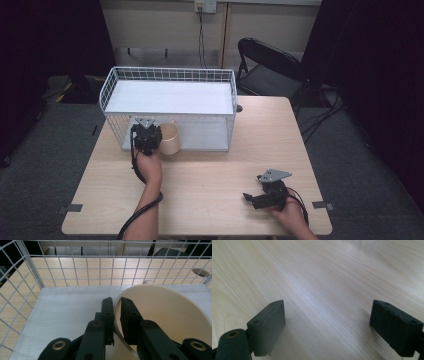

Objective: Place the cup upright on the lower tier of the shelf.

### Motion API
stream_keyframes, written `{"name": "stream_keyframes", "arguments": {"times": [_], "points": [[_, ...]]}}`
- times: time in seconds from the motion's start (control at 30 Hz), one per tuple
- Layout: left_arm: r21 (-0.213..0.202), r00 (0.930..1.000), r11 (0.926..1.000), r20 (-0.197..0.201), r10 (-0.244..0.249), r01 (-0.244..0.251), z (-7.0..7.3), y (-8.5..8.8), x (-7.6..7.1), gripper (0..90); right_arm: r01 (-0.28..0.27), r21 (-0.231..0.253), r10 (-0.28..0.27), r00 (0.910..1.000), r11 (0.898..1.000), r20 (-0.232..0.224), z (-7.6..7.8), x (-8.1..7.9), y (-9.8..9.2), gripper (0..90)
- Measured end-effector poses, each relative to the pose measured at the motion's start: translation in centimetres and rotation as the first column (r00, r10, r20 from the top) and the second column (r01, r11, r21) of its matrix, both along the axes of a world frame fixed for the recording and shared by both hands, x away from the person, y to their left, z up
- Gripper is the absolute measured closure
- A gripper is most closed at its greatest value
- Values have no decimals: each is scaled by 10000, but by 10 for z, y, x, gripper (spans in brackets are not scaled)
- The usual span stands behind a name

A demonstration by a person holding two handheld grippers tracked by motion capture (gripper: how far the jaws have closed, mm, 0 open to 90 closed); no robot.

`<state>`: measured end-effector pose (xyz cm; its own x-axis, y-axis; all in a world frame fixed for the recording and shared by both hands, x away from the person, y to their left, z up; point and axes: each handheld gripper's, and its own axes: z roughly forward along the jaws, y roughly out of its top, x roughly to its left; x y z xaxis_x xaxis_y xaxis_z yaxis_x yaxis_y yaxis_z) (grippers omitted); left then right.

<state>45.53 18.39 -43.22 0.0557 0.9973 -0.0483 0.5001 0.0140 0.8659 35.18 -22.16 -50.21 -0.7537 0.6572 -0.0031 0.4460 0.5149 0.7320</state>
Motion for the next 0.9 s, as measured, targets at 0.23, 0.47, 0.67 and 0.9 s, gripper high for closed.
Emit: {"name": "stream_keyframes", "arguments": {"times": [0.23, 0.47, 0.67, 0.9], "points": [[59, 10000, 10000, -70, 26, -26, 1, 0, 5, 814, 1, 2, -1, 10000, 10000, -3, 0, 0, 0, 124], [-262, 10000, 9997, -63, 20, -21, -1, 3, 3, 596, 1, 0, -1, 10000, 10000, 1, 0, 0, 0, 124], [-311, 9989, 9984, 79, -467, 469, 5, 3, 0, 426, 0, 2, 0, 10000, 10000, 3, 0, 0, 0, 124], [-561, 9935, 9921, -164, -1129, 1118, 13, 8, -4, 362, 1, 1, -1, 10000, 10000, -2, 0, 0, 0, 124]]}}
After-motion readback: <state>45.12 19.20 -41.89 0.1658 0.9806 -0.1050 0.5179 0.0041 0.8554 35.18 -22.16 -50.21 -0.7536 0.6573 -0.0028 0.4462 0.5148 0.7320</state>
